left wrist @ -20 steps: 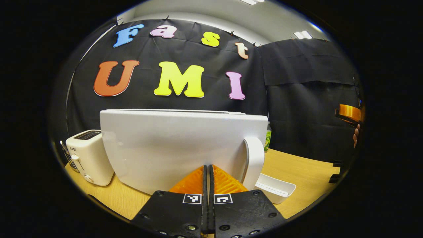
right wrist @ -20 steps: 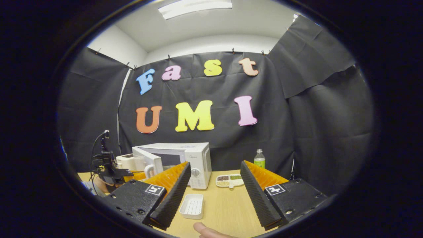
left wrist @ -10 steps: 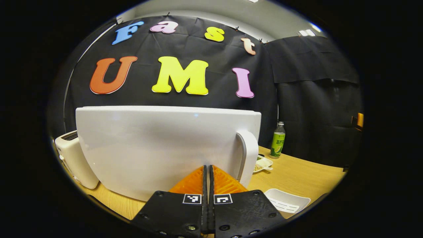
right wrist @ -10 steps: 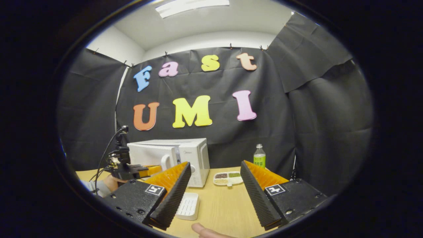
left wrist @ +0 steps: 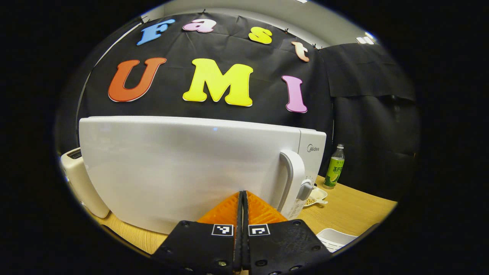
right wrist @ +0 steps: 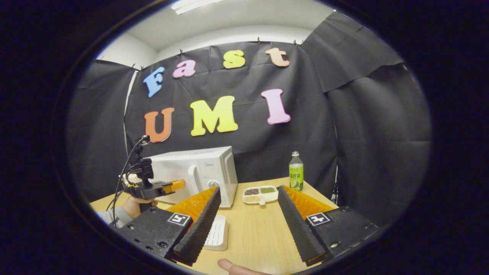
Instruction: Open the microwave oven with the left hand, put the food in, and close the microwave oven.
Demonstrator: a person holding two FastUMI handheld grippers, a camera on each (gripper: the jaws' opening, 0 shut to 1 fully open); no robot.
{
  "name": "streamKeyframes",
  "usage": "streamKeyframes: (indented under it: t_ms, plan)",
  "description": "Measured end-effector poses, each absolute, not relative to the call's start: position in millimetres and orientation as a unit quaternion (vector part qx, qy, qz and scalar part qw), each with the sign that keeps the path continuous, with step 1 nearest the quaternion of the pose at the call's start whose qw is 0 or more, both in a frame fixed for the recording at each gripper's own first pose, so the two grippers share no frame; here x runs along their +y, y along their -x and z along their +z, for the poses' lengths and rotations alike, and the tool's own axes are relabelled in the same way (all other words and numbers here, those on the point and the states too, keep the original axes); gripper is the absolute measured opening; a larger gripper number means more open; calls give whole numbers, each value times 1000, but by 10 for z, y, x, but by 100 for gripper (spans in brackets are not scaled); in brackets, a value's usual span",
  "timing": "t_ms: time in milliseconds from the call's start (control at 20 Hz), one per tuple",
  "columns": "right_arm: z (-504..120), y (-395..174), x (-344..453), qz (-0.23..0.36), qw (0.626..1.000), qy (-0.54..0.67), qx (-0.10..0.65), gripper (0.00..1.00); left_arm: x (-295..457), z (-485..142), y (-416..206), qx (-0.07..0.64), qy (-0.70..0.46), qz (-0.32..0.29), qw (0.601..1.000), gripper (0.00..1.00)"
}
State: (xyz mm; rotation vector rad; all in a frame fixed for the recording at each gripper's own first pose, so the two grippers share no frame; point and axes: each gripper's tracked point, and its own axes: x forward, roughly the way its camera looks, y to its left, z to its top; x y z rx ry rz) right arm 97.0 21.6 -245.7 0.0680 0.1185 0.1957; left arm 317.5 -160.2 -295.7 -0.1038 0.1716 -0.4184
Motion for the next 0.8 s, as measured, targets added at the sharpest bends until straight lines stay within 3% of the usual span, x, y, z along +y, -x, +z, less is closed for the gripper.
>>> streamKeyframes:
  t_ms: [250,350,450,500,550,600,650,700,750,800]
  plan:
    - [-2423,-763,234,87,993,-23,72,95,-1346,-3059,-3050,121,17,-155,980,0]
    - [-2417,-690,210,78,994,-21,80,95,-1214,-3002,-2934,120,19,-137,983,8]
    - [-2396,-616,206,72,994,-16,84,96,-1122,-2958,-2774,127,35,-124,984,51]
    - [-2385,-574,209,70,994,-13,85,96,-1116,-2969,-2704,127,43,-119,984,55]
    - [-2369,-528,209,69,994,-11,85,95,-1080,-2944,-2631,126,44,-113,985,45]
    - [-2332,-484,222,69,994,-11,83,96,-1046,-2929,-2520,127,43,-112,985,61]
    - [-2291,-441,234,66,995,-9,80,96,-1039,-2914,-2429,125,38,-116,985,57]
    - [-2256,-391,237,63,995,-5,76,96,-1002,-2886,-2346,122,28,-112,986,100]
    - [-2208,-345,254,63,995,-4,71,96,-952,-2873,-2263,123,18,-105,987,84]
    - [-2167,-292,293,65,995,-3,69,96,-914,-2864,-2186,125,14,-101,987,98]
